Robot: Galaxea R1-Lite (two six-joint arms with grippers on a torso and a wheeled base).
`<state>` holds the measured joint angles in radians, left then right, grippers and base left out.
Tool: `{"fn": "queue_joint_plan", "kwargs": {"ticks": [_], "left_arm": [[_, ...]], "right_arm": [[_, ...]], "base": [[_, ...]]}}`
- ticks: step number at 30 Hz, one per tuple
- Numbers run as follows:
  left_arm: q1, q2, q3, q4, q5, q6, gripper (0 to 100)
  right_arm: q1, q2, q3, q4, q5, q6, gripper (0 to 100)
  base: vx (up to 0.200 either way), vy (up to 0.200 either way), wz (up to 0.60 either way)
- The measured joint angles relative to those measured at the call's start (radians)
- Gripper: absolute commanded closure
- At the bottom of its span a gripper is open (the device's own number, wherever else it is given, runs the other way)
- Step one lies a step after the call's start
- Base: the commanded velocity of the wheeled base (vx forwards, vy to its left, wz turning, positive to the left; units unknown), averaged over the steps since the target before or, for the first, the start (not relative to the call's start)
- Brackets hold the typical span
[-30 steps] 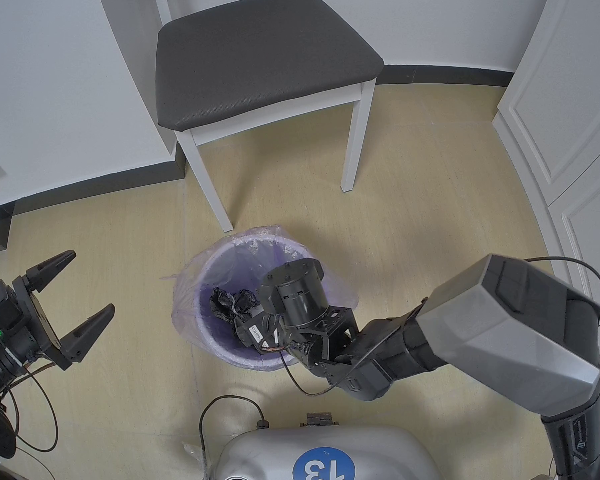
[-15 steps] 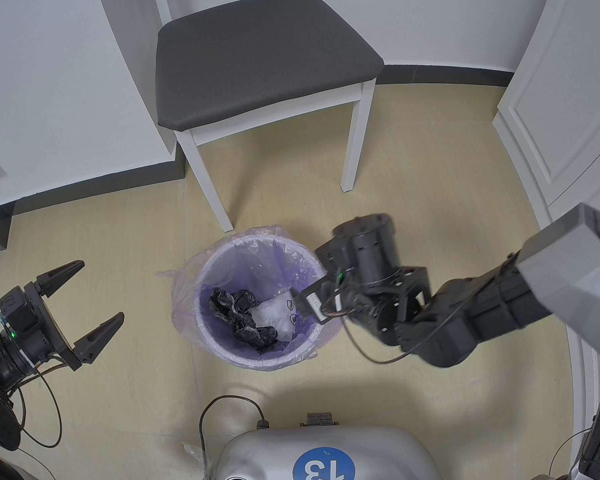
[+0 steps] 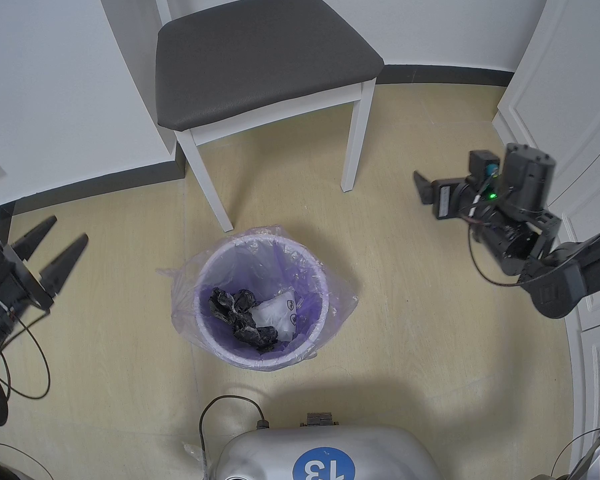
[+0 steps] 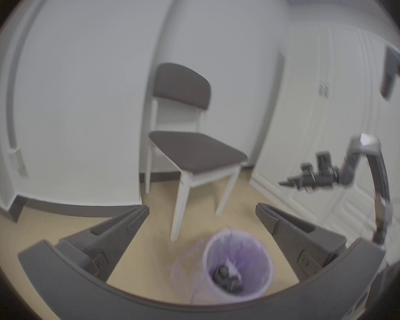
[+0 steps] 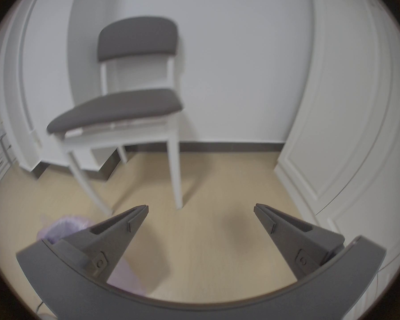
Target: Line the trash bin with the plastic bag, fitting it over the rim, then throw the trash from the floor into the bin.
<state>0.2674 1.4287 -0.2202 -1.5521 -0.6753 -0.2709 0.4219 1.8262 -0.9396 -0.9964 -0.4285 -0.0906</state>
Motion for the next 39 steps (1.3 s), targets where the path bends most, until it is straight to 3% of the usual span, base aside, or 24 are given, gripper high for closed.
{"fn": "queue_joint_plan", "kwargs": {"ticks": [4,10,22,27,31,39], "left_arm": [[0.0,-0.071,-0.074,0.017,0.063,-0.14,0],[0.04,-0.198,-0.144,0.227,0.097,-0.144,0],[0.127,-0.506,-0.283,0.723,0.096,-0.086,0],[0.131,-0.646,-0.364,1.008,0.066,-0.081,0],[0.085,-0.751,-0.451,1.215,0.044,-0.078,0],[-0.135,-0.964,-0.552,1.546,0.037,-0.03,0]], "right_arm": [[-0.078,-0.099,0.066,-0.082,-0.003,0.003,0],[-0.133,-0.312,0.137,-0.062,-0.004,0.005,0],[-0.138,-0.824,0.183,0.334,-0.024,0.002,0],[-0.153,-1.026,0.19,0.514,-0.031,0.005,0],[-0.172,-1.176,0.186,0.661,-0.033,0.006,0],[-0.231,-1.422,0.16,0.95,-0.034,0.009,0]], "base": [[0.0,0.0,0.0],[0.0,0.0,0.0],[0.0,0.0,0.0],[0.0,0.0,0.0],[0.0,0.0,0.0],[0.0,0.0,0.0]]}}
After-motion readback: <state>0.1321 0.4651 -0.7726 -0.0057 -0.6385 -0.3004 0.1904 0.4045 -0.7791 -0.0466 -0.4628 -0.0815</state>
